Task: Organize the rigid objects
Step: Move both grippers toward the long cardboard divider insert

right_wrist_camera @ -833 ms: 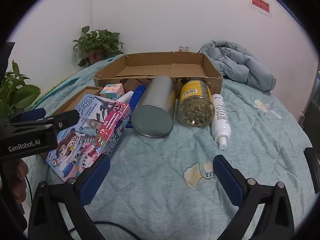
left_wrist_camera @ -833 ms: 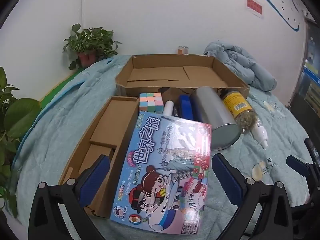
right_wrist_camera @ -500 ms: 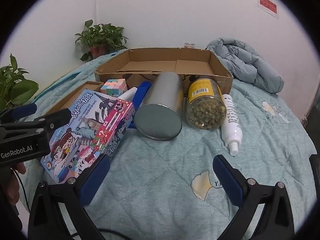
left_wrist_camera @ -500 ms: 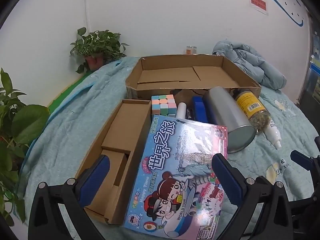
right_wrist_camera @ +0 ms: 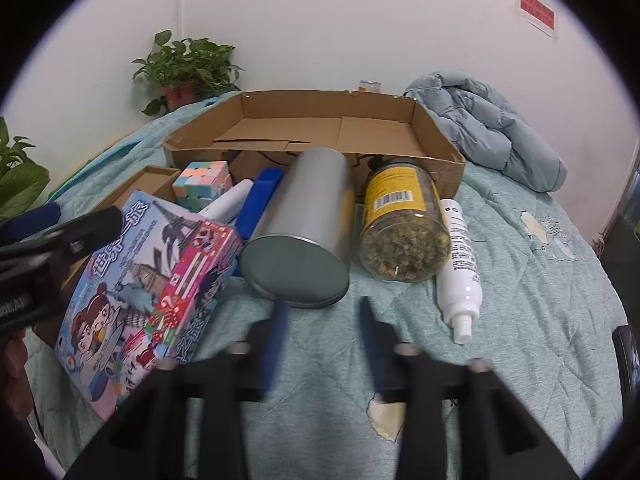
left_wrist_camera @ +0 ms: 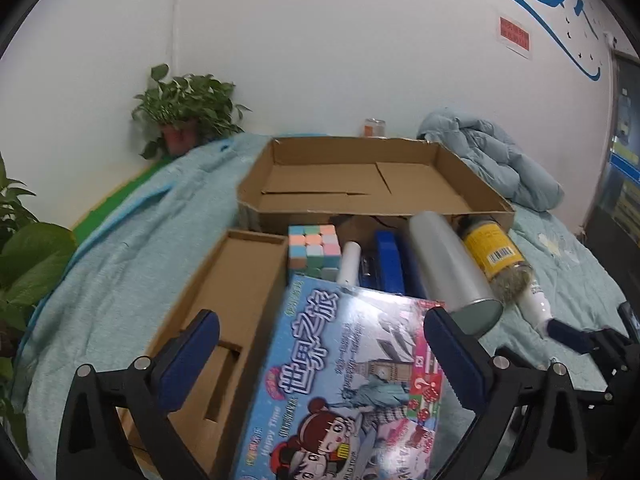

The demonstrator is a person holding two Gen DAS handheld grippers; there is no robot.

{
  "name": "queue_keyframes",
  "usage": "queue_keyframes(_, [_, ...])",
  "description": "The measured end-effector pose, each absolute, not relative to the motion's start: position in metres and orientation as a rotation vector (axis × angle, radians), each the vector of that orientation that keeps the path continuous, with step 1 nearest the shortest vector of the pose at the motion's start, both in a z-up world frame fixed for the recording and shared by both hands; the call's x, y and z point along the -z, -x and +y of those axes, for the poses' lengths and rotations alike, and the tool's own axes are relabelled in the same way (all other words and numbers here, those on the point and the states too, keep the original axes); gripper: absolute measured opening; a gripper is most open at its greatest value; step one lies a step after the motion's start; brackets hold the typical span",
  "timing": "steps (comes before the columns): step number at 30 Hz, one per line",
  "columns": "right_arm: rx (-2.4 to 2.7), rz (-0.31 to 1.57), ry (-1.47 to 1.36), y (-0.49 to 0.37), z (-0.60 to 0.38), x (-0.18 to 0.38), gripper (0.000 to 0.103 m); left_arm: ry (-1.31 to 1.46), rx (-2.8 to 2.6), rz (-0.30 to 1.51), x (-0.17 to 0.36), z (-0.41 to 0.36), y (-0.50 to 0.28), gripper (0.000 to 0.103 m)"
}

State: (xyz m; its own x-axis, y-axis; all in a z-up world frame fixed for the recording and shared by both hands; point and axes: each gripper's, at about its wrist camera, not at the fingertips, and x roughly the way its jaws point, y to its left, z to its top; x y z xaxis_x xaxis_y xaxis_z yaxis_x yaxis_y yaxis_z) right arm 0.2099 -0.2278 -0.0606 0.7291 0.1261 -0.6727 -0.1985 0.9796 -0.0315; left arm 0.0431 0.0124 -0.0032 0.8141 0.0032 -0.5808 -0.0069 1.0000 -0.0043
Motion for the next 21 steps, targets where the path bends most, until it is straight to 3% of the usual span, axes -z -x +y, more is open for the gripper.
queue_keyframes(1, [-0.187, 0.733, 0.094, -0.211, -0.229, 0.061, 0.086, -0.015, -0.015, 0.628, 0.005, 0.011, -0.047, 0.103])
queue_keyframes(2, [-0.201, 0.729, 0.082, -0.211, -0.230, 0.060, 0.088, -0.030, -0.024, 0.637, 0.007, 0.011, -0.050, 0.103])
queue_keyframes(21, [-0.225, 0.798, 0.101, -0.216, -0.218, 0.073, 0.088, -0.034, 0.023, 0.727, 0.027, 0.016, -0.054, 0.103])
